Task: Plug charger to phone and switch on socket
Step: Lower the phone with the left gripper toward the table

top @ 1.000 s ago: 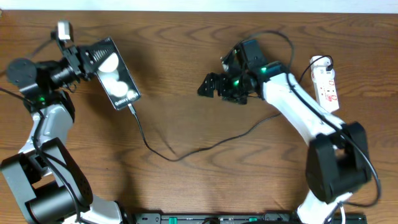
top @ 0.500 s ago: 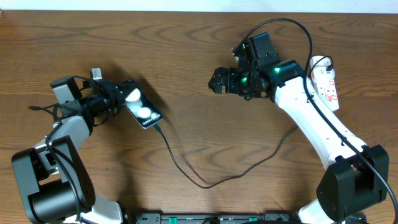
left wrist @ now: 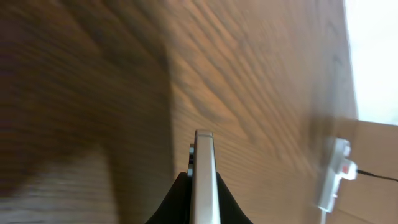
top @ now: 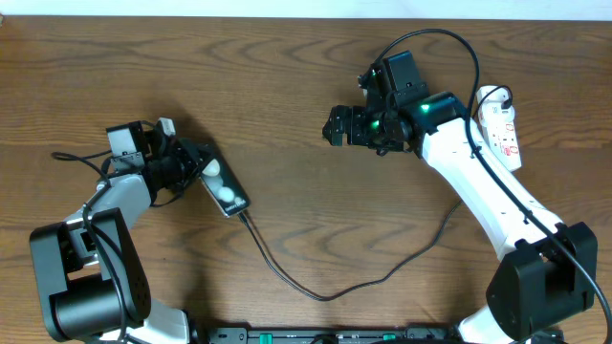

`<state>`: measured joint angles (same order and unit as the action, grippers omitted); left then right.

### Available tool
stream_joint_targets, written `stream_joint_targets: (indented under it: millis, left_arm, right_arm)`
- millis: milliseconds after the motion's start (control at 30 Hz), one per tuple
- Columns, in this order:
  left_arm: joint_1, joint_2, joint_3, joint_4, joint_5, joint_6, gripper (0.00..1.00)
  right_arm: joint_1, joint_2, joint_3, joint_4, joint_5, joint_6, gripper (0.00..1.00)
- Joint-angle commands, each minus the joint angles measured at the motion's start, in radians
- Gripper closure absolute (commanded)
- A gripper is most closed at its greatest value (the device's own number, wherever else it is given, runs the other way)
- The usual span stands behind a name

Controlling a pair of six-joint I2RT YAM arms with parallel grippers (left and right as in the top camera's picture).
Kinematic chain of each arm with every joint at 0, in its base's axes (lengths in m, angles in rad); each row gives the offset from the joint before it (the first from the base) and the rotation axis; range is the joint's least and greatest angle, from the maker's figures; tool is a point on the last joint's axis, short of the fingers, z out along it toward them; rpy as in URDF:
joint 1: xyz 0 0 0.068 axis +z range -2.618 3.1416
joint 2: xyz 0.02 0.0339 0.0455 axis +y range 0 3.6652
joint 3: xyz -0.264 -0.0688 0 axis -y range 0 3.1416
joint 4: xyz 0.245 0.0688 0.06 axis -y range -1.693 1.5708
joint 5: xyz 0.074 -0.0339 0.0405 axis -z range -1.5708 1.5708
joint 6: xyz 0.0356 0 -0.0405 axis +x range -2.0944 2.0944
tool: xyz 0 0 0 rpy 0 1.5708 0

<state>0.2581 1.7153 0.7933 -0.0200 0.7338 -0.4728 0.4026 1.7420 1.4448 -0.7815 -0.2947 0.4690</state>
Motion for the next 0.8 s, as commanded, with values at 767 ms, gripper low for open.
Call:
stream_joint_targets:
  millis: [767]
  left_arm:
    - [-0.003, -0.003, 0.013, -0.160, -0.145, 0.042, 0.93]
  right_arm:
    - [0.005, -0.016, 0.013, 0.010, 0.016, -0.014, 0.01]
